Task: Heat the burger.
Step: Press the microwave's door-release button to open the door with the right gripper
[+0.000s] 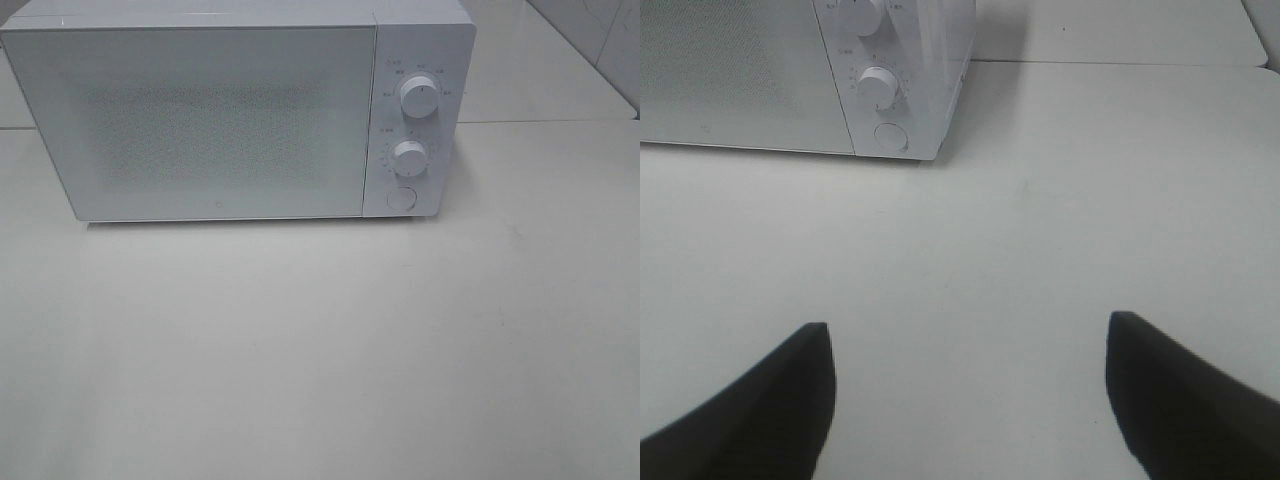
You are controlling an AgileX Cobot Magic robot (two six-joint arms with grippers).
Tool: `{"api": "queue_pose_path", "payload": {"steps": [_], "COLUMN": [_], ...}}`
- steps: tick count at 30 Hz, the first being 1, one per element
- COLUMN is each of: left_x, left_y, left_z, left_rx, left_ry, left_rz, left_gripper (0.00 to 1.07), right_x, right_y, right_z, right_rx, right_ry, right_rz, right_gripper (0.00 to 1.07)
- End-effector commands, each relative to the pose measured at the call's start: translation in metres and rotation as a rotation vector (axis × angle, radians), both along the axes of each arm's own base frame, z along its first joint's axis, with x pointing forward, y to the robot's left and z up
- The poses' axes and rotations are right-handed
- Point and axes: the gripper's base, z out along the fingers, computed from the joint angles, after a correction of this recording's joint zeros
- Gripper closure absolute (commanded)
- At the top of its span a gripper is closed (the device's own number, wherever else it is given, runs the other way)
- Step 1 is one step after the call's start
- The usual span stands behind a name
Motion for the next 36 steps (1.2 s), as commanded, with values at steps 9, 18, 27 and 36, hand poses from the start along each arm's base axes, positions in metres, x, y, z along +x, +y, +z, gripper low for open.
{"api": "queue_pose_path", "payload": {"steps": [9, 18, 27, 36], "left_x": [-0.002, -0.002, -0.002, -0.002], "left_y": [0.0, 0.0, 0.0, 0.0], "left_z": [-0.001, -0.001, -0.001, -0.001], "left_rx": [-0.001, -0.001, -0.001, -0.001], "left_ry": [-0.011, -0.011, -0.011, -0.011], "left_rz": [0.001, 0.001, 0.001, 0.001], "left_gripper": [0.07, 0.07, 0.07, 0.07], "right_x": [-0.003, -0.003, 0.008, 0.051], "right_y": [-0.001, -0.001, 0.001, 0.009], "right_z": [0.0, 0.0, 0.014, 0.025], "right_rx": [0.003, -0.003, 0.001, -0.009], "right_ry": [-0.031, -0.032, -0.065, -0.056], "right_rz": [-0.006, -0.003, -0.001, 0.002], "right_gripper": [0.35, 0.35, 0.35, 0.35]}}
